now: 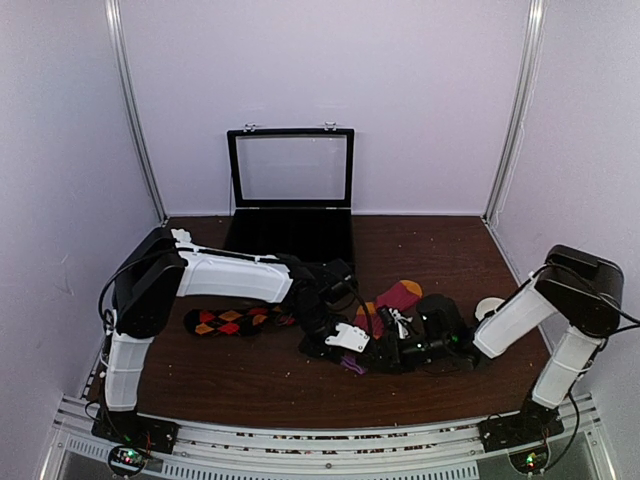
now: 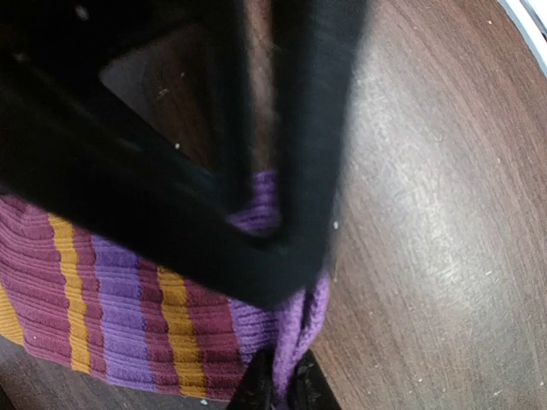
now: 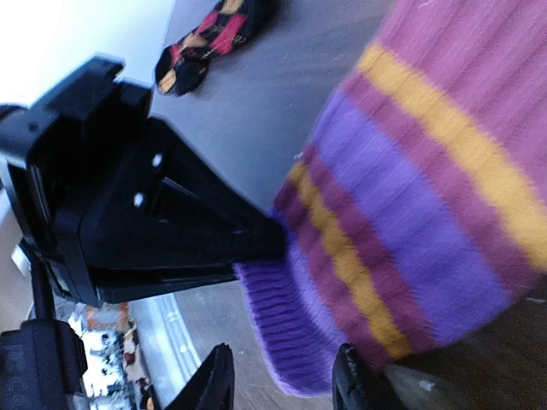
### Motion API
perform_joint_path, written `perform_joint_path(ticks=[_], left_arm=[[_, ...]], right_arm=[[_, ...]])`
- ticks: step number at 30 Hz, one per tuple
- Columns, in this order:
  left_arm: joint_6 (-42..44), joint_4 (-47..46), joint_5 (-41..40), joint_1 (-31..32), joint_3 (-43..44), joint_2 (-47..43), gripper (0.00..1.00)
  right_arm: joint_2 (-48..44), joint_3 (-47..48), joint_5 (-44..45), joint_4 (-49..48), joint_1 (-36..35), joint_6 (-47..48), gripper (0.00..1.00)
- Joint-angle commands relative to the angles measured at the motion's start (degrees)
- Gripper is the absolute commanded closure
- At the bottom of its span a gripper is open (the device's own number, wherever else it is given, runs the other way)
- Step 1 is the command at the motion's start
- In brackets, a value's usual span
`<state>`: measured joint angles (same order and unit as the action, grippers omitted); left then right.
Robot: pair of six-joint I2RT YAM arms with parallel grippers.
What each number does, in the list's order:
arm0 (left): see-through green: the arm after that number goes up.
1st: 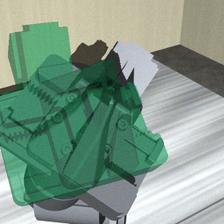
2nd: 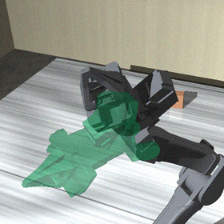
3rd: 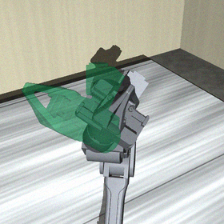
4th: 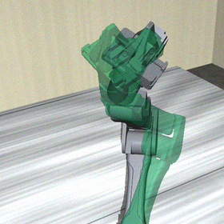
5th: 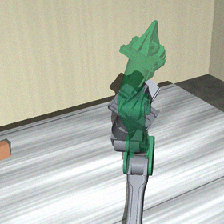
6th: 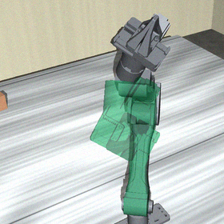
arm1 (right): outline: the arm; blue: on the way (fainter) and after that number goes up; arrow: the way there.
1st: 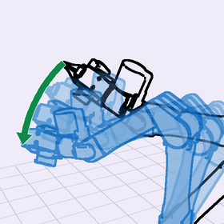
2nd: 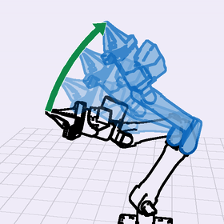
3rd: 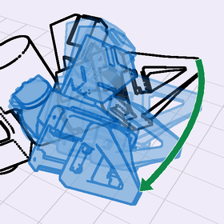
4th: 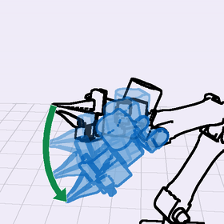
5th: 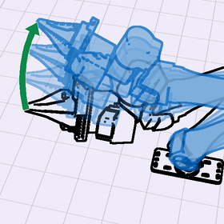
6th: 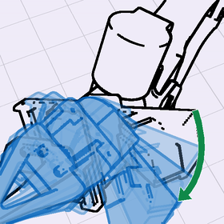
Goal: Roll the socks
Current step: Roll the sock at the center of the board.
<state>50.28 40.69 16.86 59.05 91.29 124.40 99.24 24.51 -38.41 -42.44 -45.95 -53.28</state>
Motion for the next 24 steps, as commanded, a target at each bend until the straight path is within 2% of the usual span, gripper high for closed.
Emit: perform_joint_path(ticks=[1, 5, 8, 11, 16, 24], left_arm=[[-1.41, 2.89, -1.34, 0.19, 0.6, 0.84, 0.91], [-2.59, 3.12, -2.25, 0.15, 0.3, -0.01, 0.92], [-3.02, 2.28, -3.43, 0.1, -0.48, -0.21, 0.95], [-3.6, 2.99, -4.01, 0.1, -0.32, 0.0, 0.95], [-5.43, 6.96, -3.81, 0.1, 1.25, -0.07, 0.94], [-8.55, 5.64, -5.91, 0.19, -0.91, -1.29, 0.94]], right_arm=[[-9.24, 2.12, 6.26, 21.45, 4.49, 9.12, 0.58], [-17.84, 6.76, 12.5, 39.12, 10.94, 16.84, 0.57], [-18.43, 12.57, 16.73, 50.0, 14.46, 22.11, 0.6], [-16.67, 18.66, 23.18, 57.12, 15.98, 24.84, 0.68], [-8.39, 28.84, 30.92, 63.28, 16.1, 28.65, 0.81], [3.57, 35.95, 30.84, 63.06, 16.07, 28.87, 0.96]])
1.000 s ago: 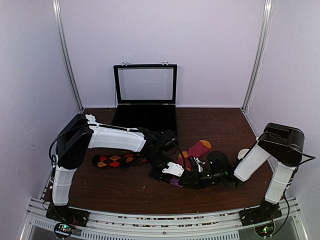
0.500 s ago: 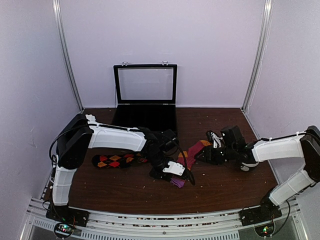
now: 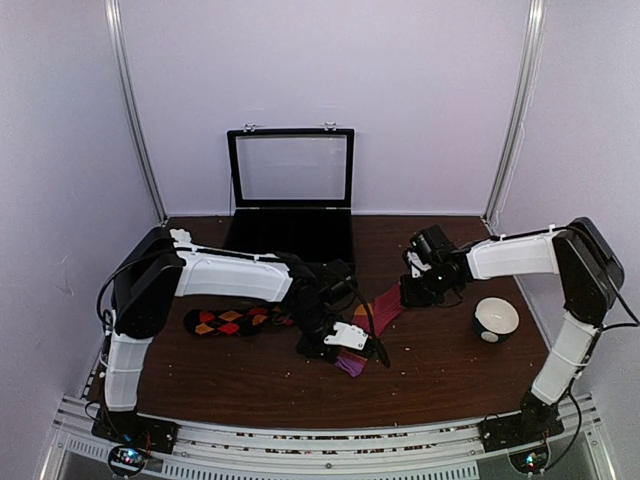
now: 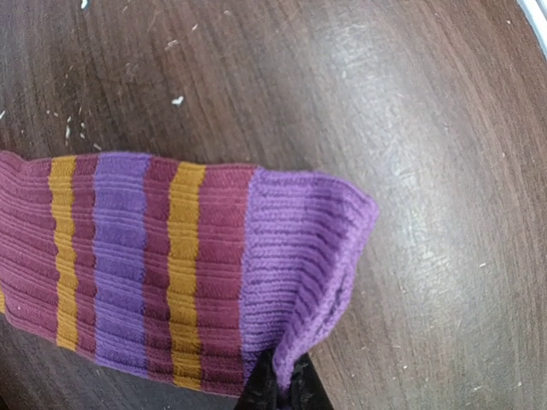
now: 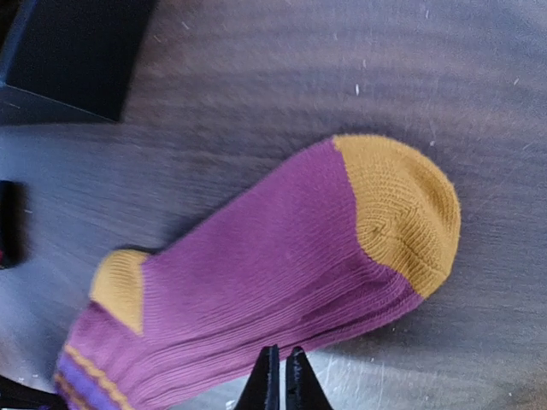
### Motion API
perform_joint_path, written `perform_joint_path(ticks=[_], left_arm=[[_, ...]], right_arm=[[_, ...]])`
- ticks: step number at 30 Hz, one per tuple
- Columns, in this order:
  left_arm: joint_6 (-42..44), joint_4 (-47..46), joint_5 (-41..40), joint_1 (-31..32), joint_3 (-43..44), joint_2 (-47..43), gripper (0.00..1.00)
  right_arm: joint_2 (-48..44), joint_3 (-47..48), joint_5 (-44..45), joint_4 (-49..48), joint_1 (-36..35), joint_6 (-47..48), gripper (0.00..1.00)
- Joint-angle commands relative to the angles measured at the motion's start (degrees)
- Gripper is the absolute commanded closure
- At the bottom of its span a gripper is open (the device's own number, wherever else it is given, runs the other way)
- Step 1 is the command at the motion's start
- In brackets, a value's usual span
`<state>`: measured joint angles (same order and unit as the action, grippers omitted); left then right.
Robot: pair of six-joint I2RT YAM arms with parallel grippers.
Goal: Roll the socks
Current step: Roll the sock at the center of the board.
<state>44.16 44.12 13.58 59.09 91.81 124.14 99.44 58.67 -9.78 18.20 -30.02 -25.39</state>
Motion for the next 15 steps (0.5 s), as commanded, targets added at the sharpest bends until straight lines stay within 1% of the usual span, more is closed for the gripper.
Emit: perform_joint_path(ticks=[1, 4, 7, 10, 13, 15], left_arm=[[-2.6, 2.17, -2.41, 0.15, -1.49, -0.88, 0.94], [-4.32, 3.46, -1.61, 0.15, -0.12, -0.21, 0.94], [-7.14, 7.66, 0.96, 0.15, 2.71, 0.49, 0.94], [-10.76, 7.65, 3.81, 0.15, 1.79, -0.3, 0.94], [-14.29, 6.12, 3.62, 0.15, 0.4, -0.32, 0.92], [-15.69, 5.4, 3.62, 0.15, 0.09, -0.22, 0.91]], right_arm=[[4.63, 2.34, 2.04, 2.33, 0.15, 0.88, 0.98], [7.6, 4.88, -0.25, 2.1, 0.22, -0.79, 1.0], [10.21, 8.48, -0.59, 2.15, -0.39, -1.93, 1.0], [12.77, 12.34, -0.81, 3.36, -1.04, -1.71, 1.0], [13.52, 12.39, -3.43, 2.65, -1.14, -3.37, 1.0], [12.15, 10.41, -5.08, -0.66, -1.18, -4.11, 1.0]])
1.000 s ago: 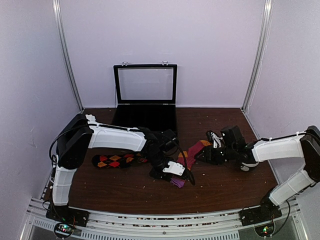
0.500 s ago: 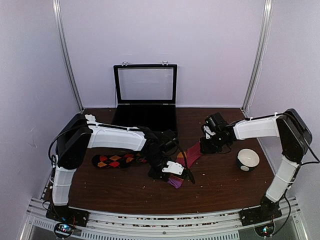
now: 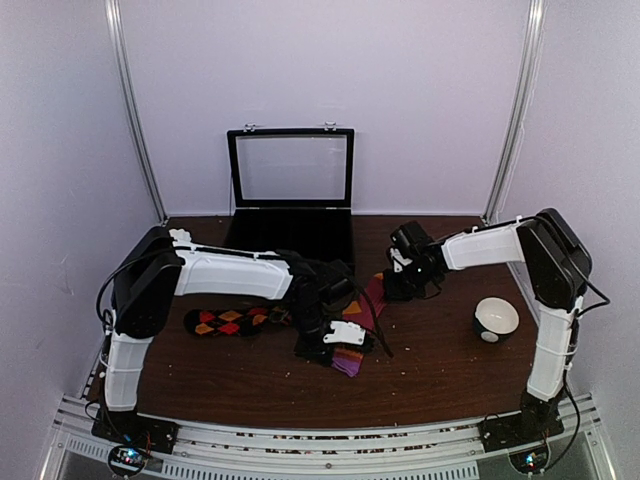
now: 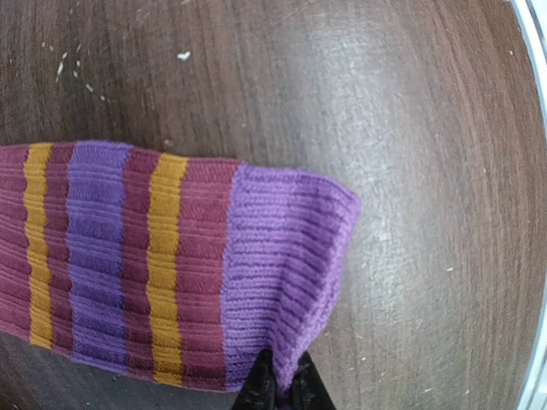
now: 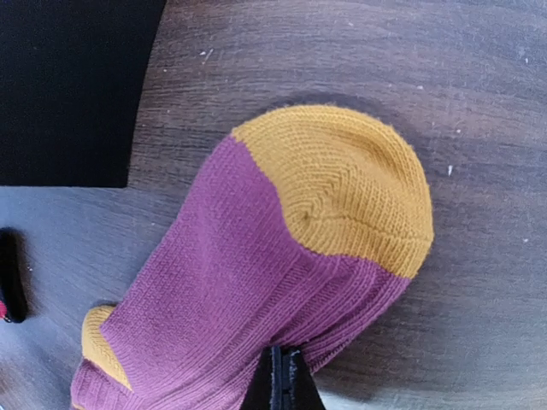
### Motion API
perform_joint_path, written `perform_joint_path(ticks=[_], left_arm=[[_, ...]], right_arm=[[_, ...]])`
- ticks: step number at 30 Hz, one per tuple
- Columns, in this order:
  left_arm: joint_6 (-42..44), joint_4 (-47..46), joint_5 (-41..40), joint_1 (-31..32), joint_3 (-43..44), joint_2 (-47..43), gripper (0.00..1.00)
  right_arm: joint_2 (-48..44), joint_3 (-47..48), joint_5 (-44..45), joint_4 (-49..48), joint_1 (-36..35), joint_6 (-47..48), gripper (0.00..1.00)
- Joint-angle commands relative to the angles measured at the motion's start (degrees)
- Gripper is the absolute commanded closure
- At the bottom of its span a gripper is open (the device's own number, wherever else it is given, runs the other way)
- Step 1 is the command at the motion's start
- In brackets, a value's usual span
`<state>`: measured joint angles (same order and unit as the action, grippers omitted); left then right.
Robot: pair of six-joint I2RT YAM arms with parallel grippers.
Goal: Roll the socks
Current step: Roll the sock at the center of the board.
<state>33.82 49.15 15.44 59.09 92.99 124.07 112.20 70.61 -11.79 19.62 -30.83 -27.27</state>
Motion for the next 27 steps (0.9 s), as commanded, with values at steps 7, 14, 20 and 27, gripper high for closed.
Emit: perform_joint_path(ticks=[7, 14, 20, 27], left_arm=[[-8.24, 5.95, 5.68, 0.06, 6.48, 4.04, 0.91], [-8.82, 7.32, 8.41, -1.2, 8.14, 5.39, 0.9], [-8.06, 10.55, 11.2, -1.79, 10.99, 7.78, 0.89], [-6.84, 16.69, 16.07, -3.31, 16.79, 12.73, 0.89]], right_arm=[[-13.05, -8.12, -1.7, -8.08, -0.2, 1.06, 0.87], [-35.95, -31.88, 8.89, -20.86, -0.56, 0.42, 0.64], [-54.51, -46.56, 12.07, -30.77, -1.09, -6.12, 0.14], [-60.2, -53.72, 3.53, -42.6, -1.14, -7.44, 0.0]])
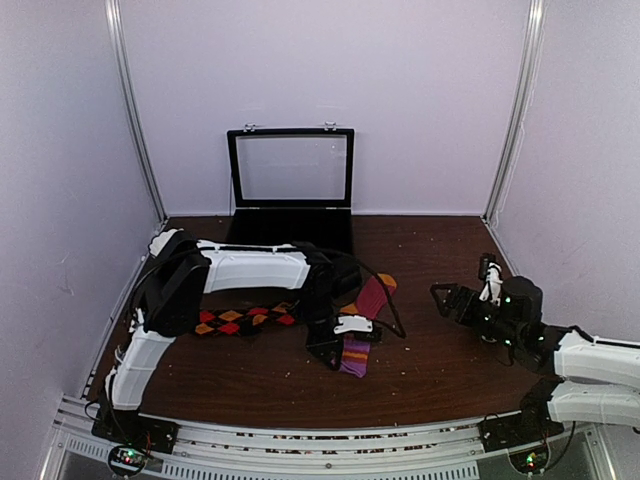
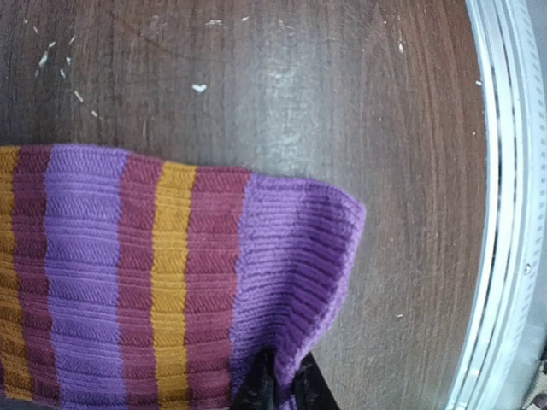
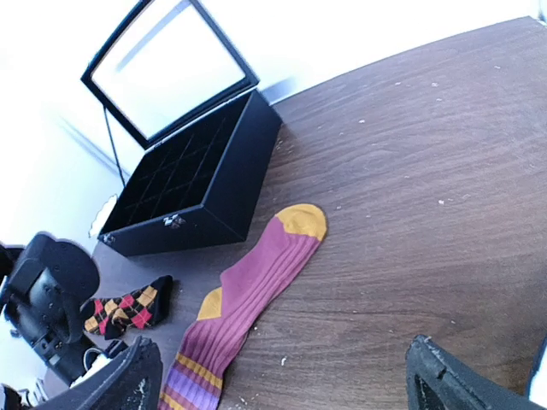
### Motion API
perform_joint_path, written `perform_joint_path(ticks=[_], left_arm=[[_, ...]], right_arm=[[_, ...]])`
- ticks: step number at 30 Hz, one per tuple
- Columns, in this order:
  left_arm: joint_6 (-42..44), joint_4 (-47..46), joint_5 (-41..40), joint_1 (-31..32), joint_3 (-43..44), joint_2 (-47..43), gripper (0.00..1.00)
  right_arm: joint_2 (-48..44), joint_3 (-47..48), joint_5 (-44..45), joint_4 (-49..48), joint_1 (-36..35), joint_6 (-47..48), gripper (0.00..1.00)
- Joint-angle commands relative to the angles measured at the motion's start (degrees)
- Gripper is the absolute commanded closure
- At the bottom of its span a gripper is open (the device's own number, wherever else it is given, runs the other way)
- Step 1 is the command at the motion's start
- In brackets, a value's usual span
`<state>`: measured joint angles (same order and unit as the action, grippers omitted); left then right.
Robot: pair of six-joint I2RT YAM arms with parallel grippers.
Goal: Roll the socks
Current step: Roll the sock at the center of the board.
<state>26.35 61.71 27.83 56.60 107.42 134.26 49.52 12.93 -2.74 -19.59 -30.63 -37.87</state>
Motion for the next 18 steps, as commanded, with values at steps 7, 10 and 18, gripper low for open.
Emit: perform_joint_path(ticks=[7, 10, 18], left_arm=[[-0.43, 4.55, 7.64, -3.41, 3.5, 3.43, 0.89], [-0.14, 6.41, 8.3, -4.01, 4.85, 4.96, 0.89], [-0.36, 7.9, 9.69, -4.72, 7.61, 6.88, 0.9]], right_arm=[[3.75, -0.35, -3.7, -1.05, -15.53, 20.13, 0.03], [1.86, -5.98, -4.69, -8.12, -19.49, 22.54, 0.09], [9.03, -2.9, 1.98, -5.48, -30.52, 26.43, 0.09]])
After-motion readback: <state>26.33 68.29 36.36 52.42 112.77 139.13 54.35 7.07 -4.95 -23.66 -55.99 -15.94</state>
